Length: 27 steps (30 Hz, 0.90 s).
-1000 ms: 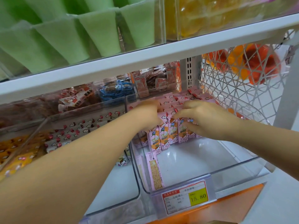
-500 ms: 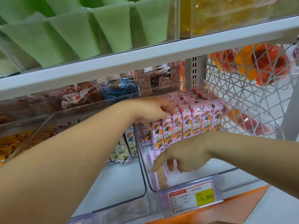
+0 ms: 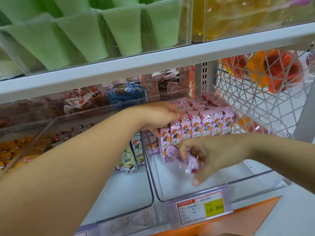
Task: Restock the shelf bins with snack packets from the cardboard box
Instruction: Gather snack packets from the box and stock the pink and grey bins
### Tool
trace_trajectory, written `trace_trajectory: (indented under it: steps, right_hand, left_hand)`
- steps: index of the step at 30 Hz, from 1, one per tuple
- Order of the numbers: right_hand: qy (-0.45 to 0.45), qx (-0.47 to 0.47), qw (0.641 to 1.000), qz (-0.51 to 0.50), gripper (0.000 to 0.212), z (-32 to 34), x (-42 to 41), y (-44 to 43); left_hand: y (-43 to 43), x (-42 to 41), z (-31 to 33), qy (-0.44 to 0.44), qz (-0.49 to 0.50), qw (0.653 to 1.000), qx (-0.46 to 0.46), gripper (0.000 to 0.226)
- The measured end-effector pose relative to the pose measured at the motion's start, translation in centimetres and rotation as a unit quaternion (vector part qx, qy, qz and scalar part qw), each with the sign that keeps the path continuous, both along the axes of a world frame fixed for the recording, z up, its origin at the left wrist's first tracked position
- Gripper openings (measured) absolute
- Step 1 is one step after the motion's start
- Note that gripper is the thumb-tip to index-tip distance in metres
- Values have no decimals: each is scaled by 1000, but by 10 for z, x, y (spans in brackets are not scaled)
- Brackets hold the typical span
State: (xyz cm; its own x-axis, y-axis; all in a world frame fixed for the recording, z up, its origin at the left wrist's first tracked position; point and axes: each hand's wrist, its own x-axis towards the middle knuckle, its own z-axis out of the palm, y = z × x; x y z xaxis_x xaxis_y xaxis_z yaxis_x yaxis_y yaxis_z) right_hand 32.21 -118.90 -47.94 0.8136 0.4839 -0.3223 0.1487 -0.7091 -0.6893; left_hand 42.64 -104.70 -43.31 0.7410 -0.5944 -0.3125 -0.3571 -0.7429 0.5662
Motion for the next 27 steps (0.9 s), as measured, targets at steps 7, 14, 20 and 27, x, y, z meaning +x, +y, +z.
trace_trajectory:
  steps: [7,14,20,27]
  right_hand:
    - [-52,150,969,-191,22,13,1,-13]
    - [-147,202,930,-269,18,13,5,-3]
    - [-145,208,906,-339,30,8,15,-8]
    - [-144,149,923,-324,58,10,14,-2]
  left_hand:
    - [-1,-3,-2,-6,16,1000,-13,26]
    - [-1,-14,7,9,-18,1000,-12,46]
    - [4,-7,3,-18,-49,999,-9,45]
    - [7,-4,3,20,-46,998,-42,53]
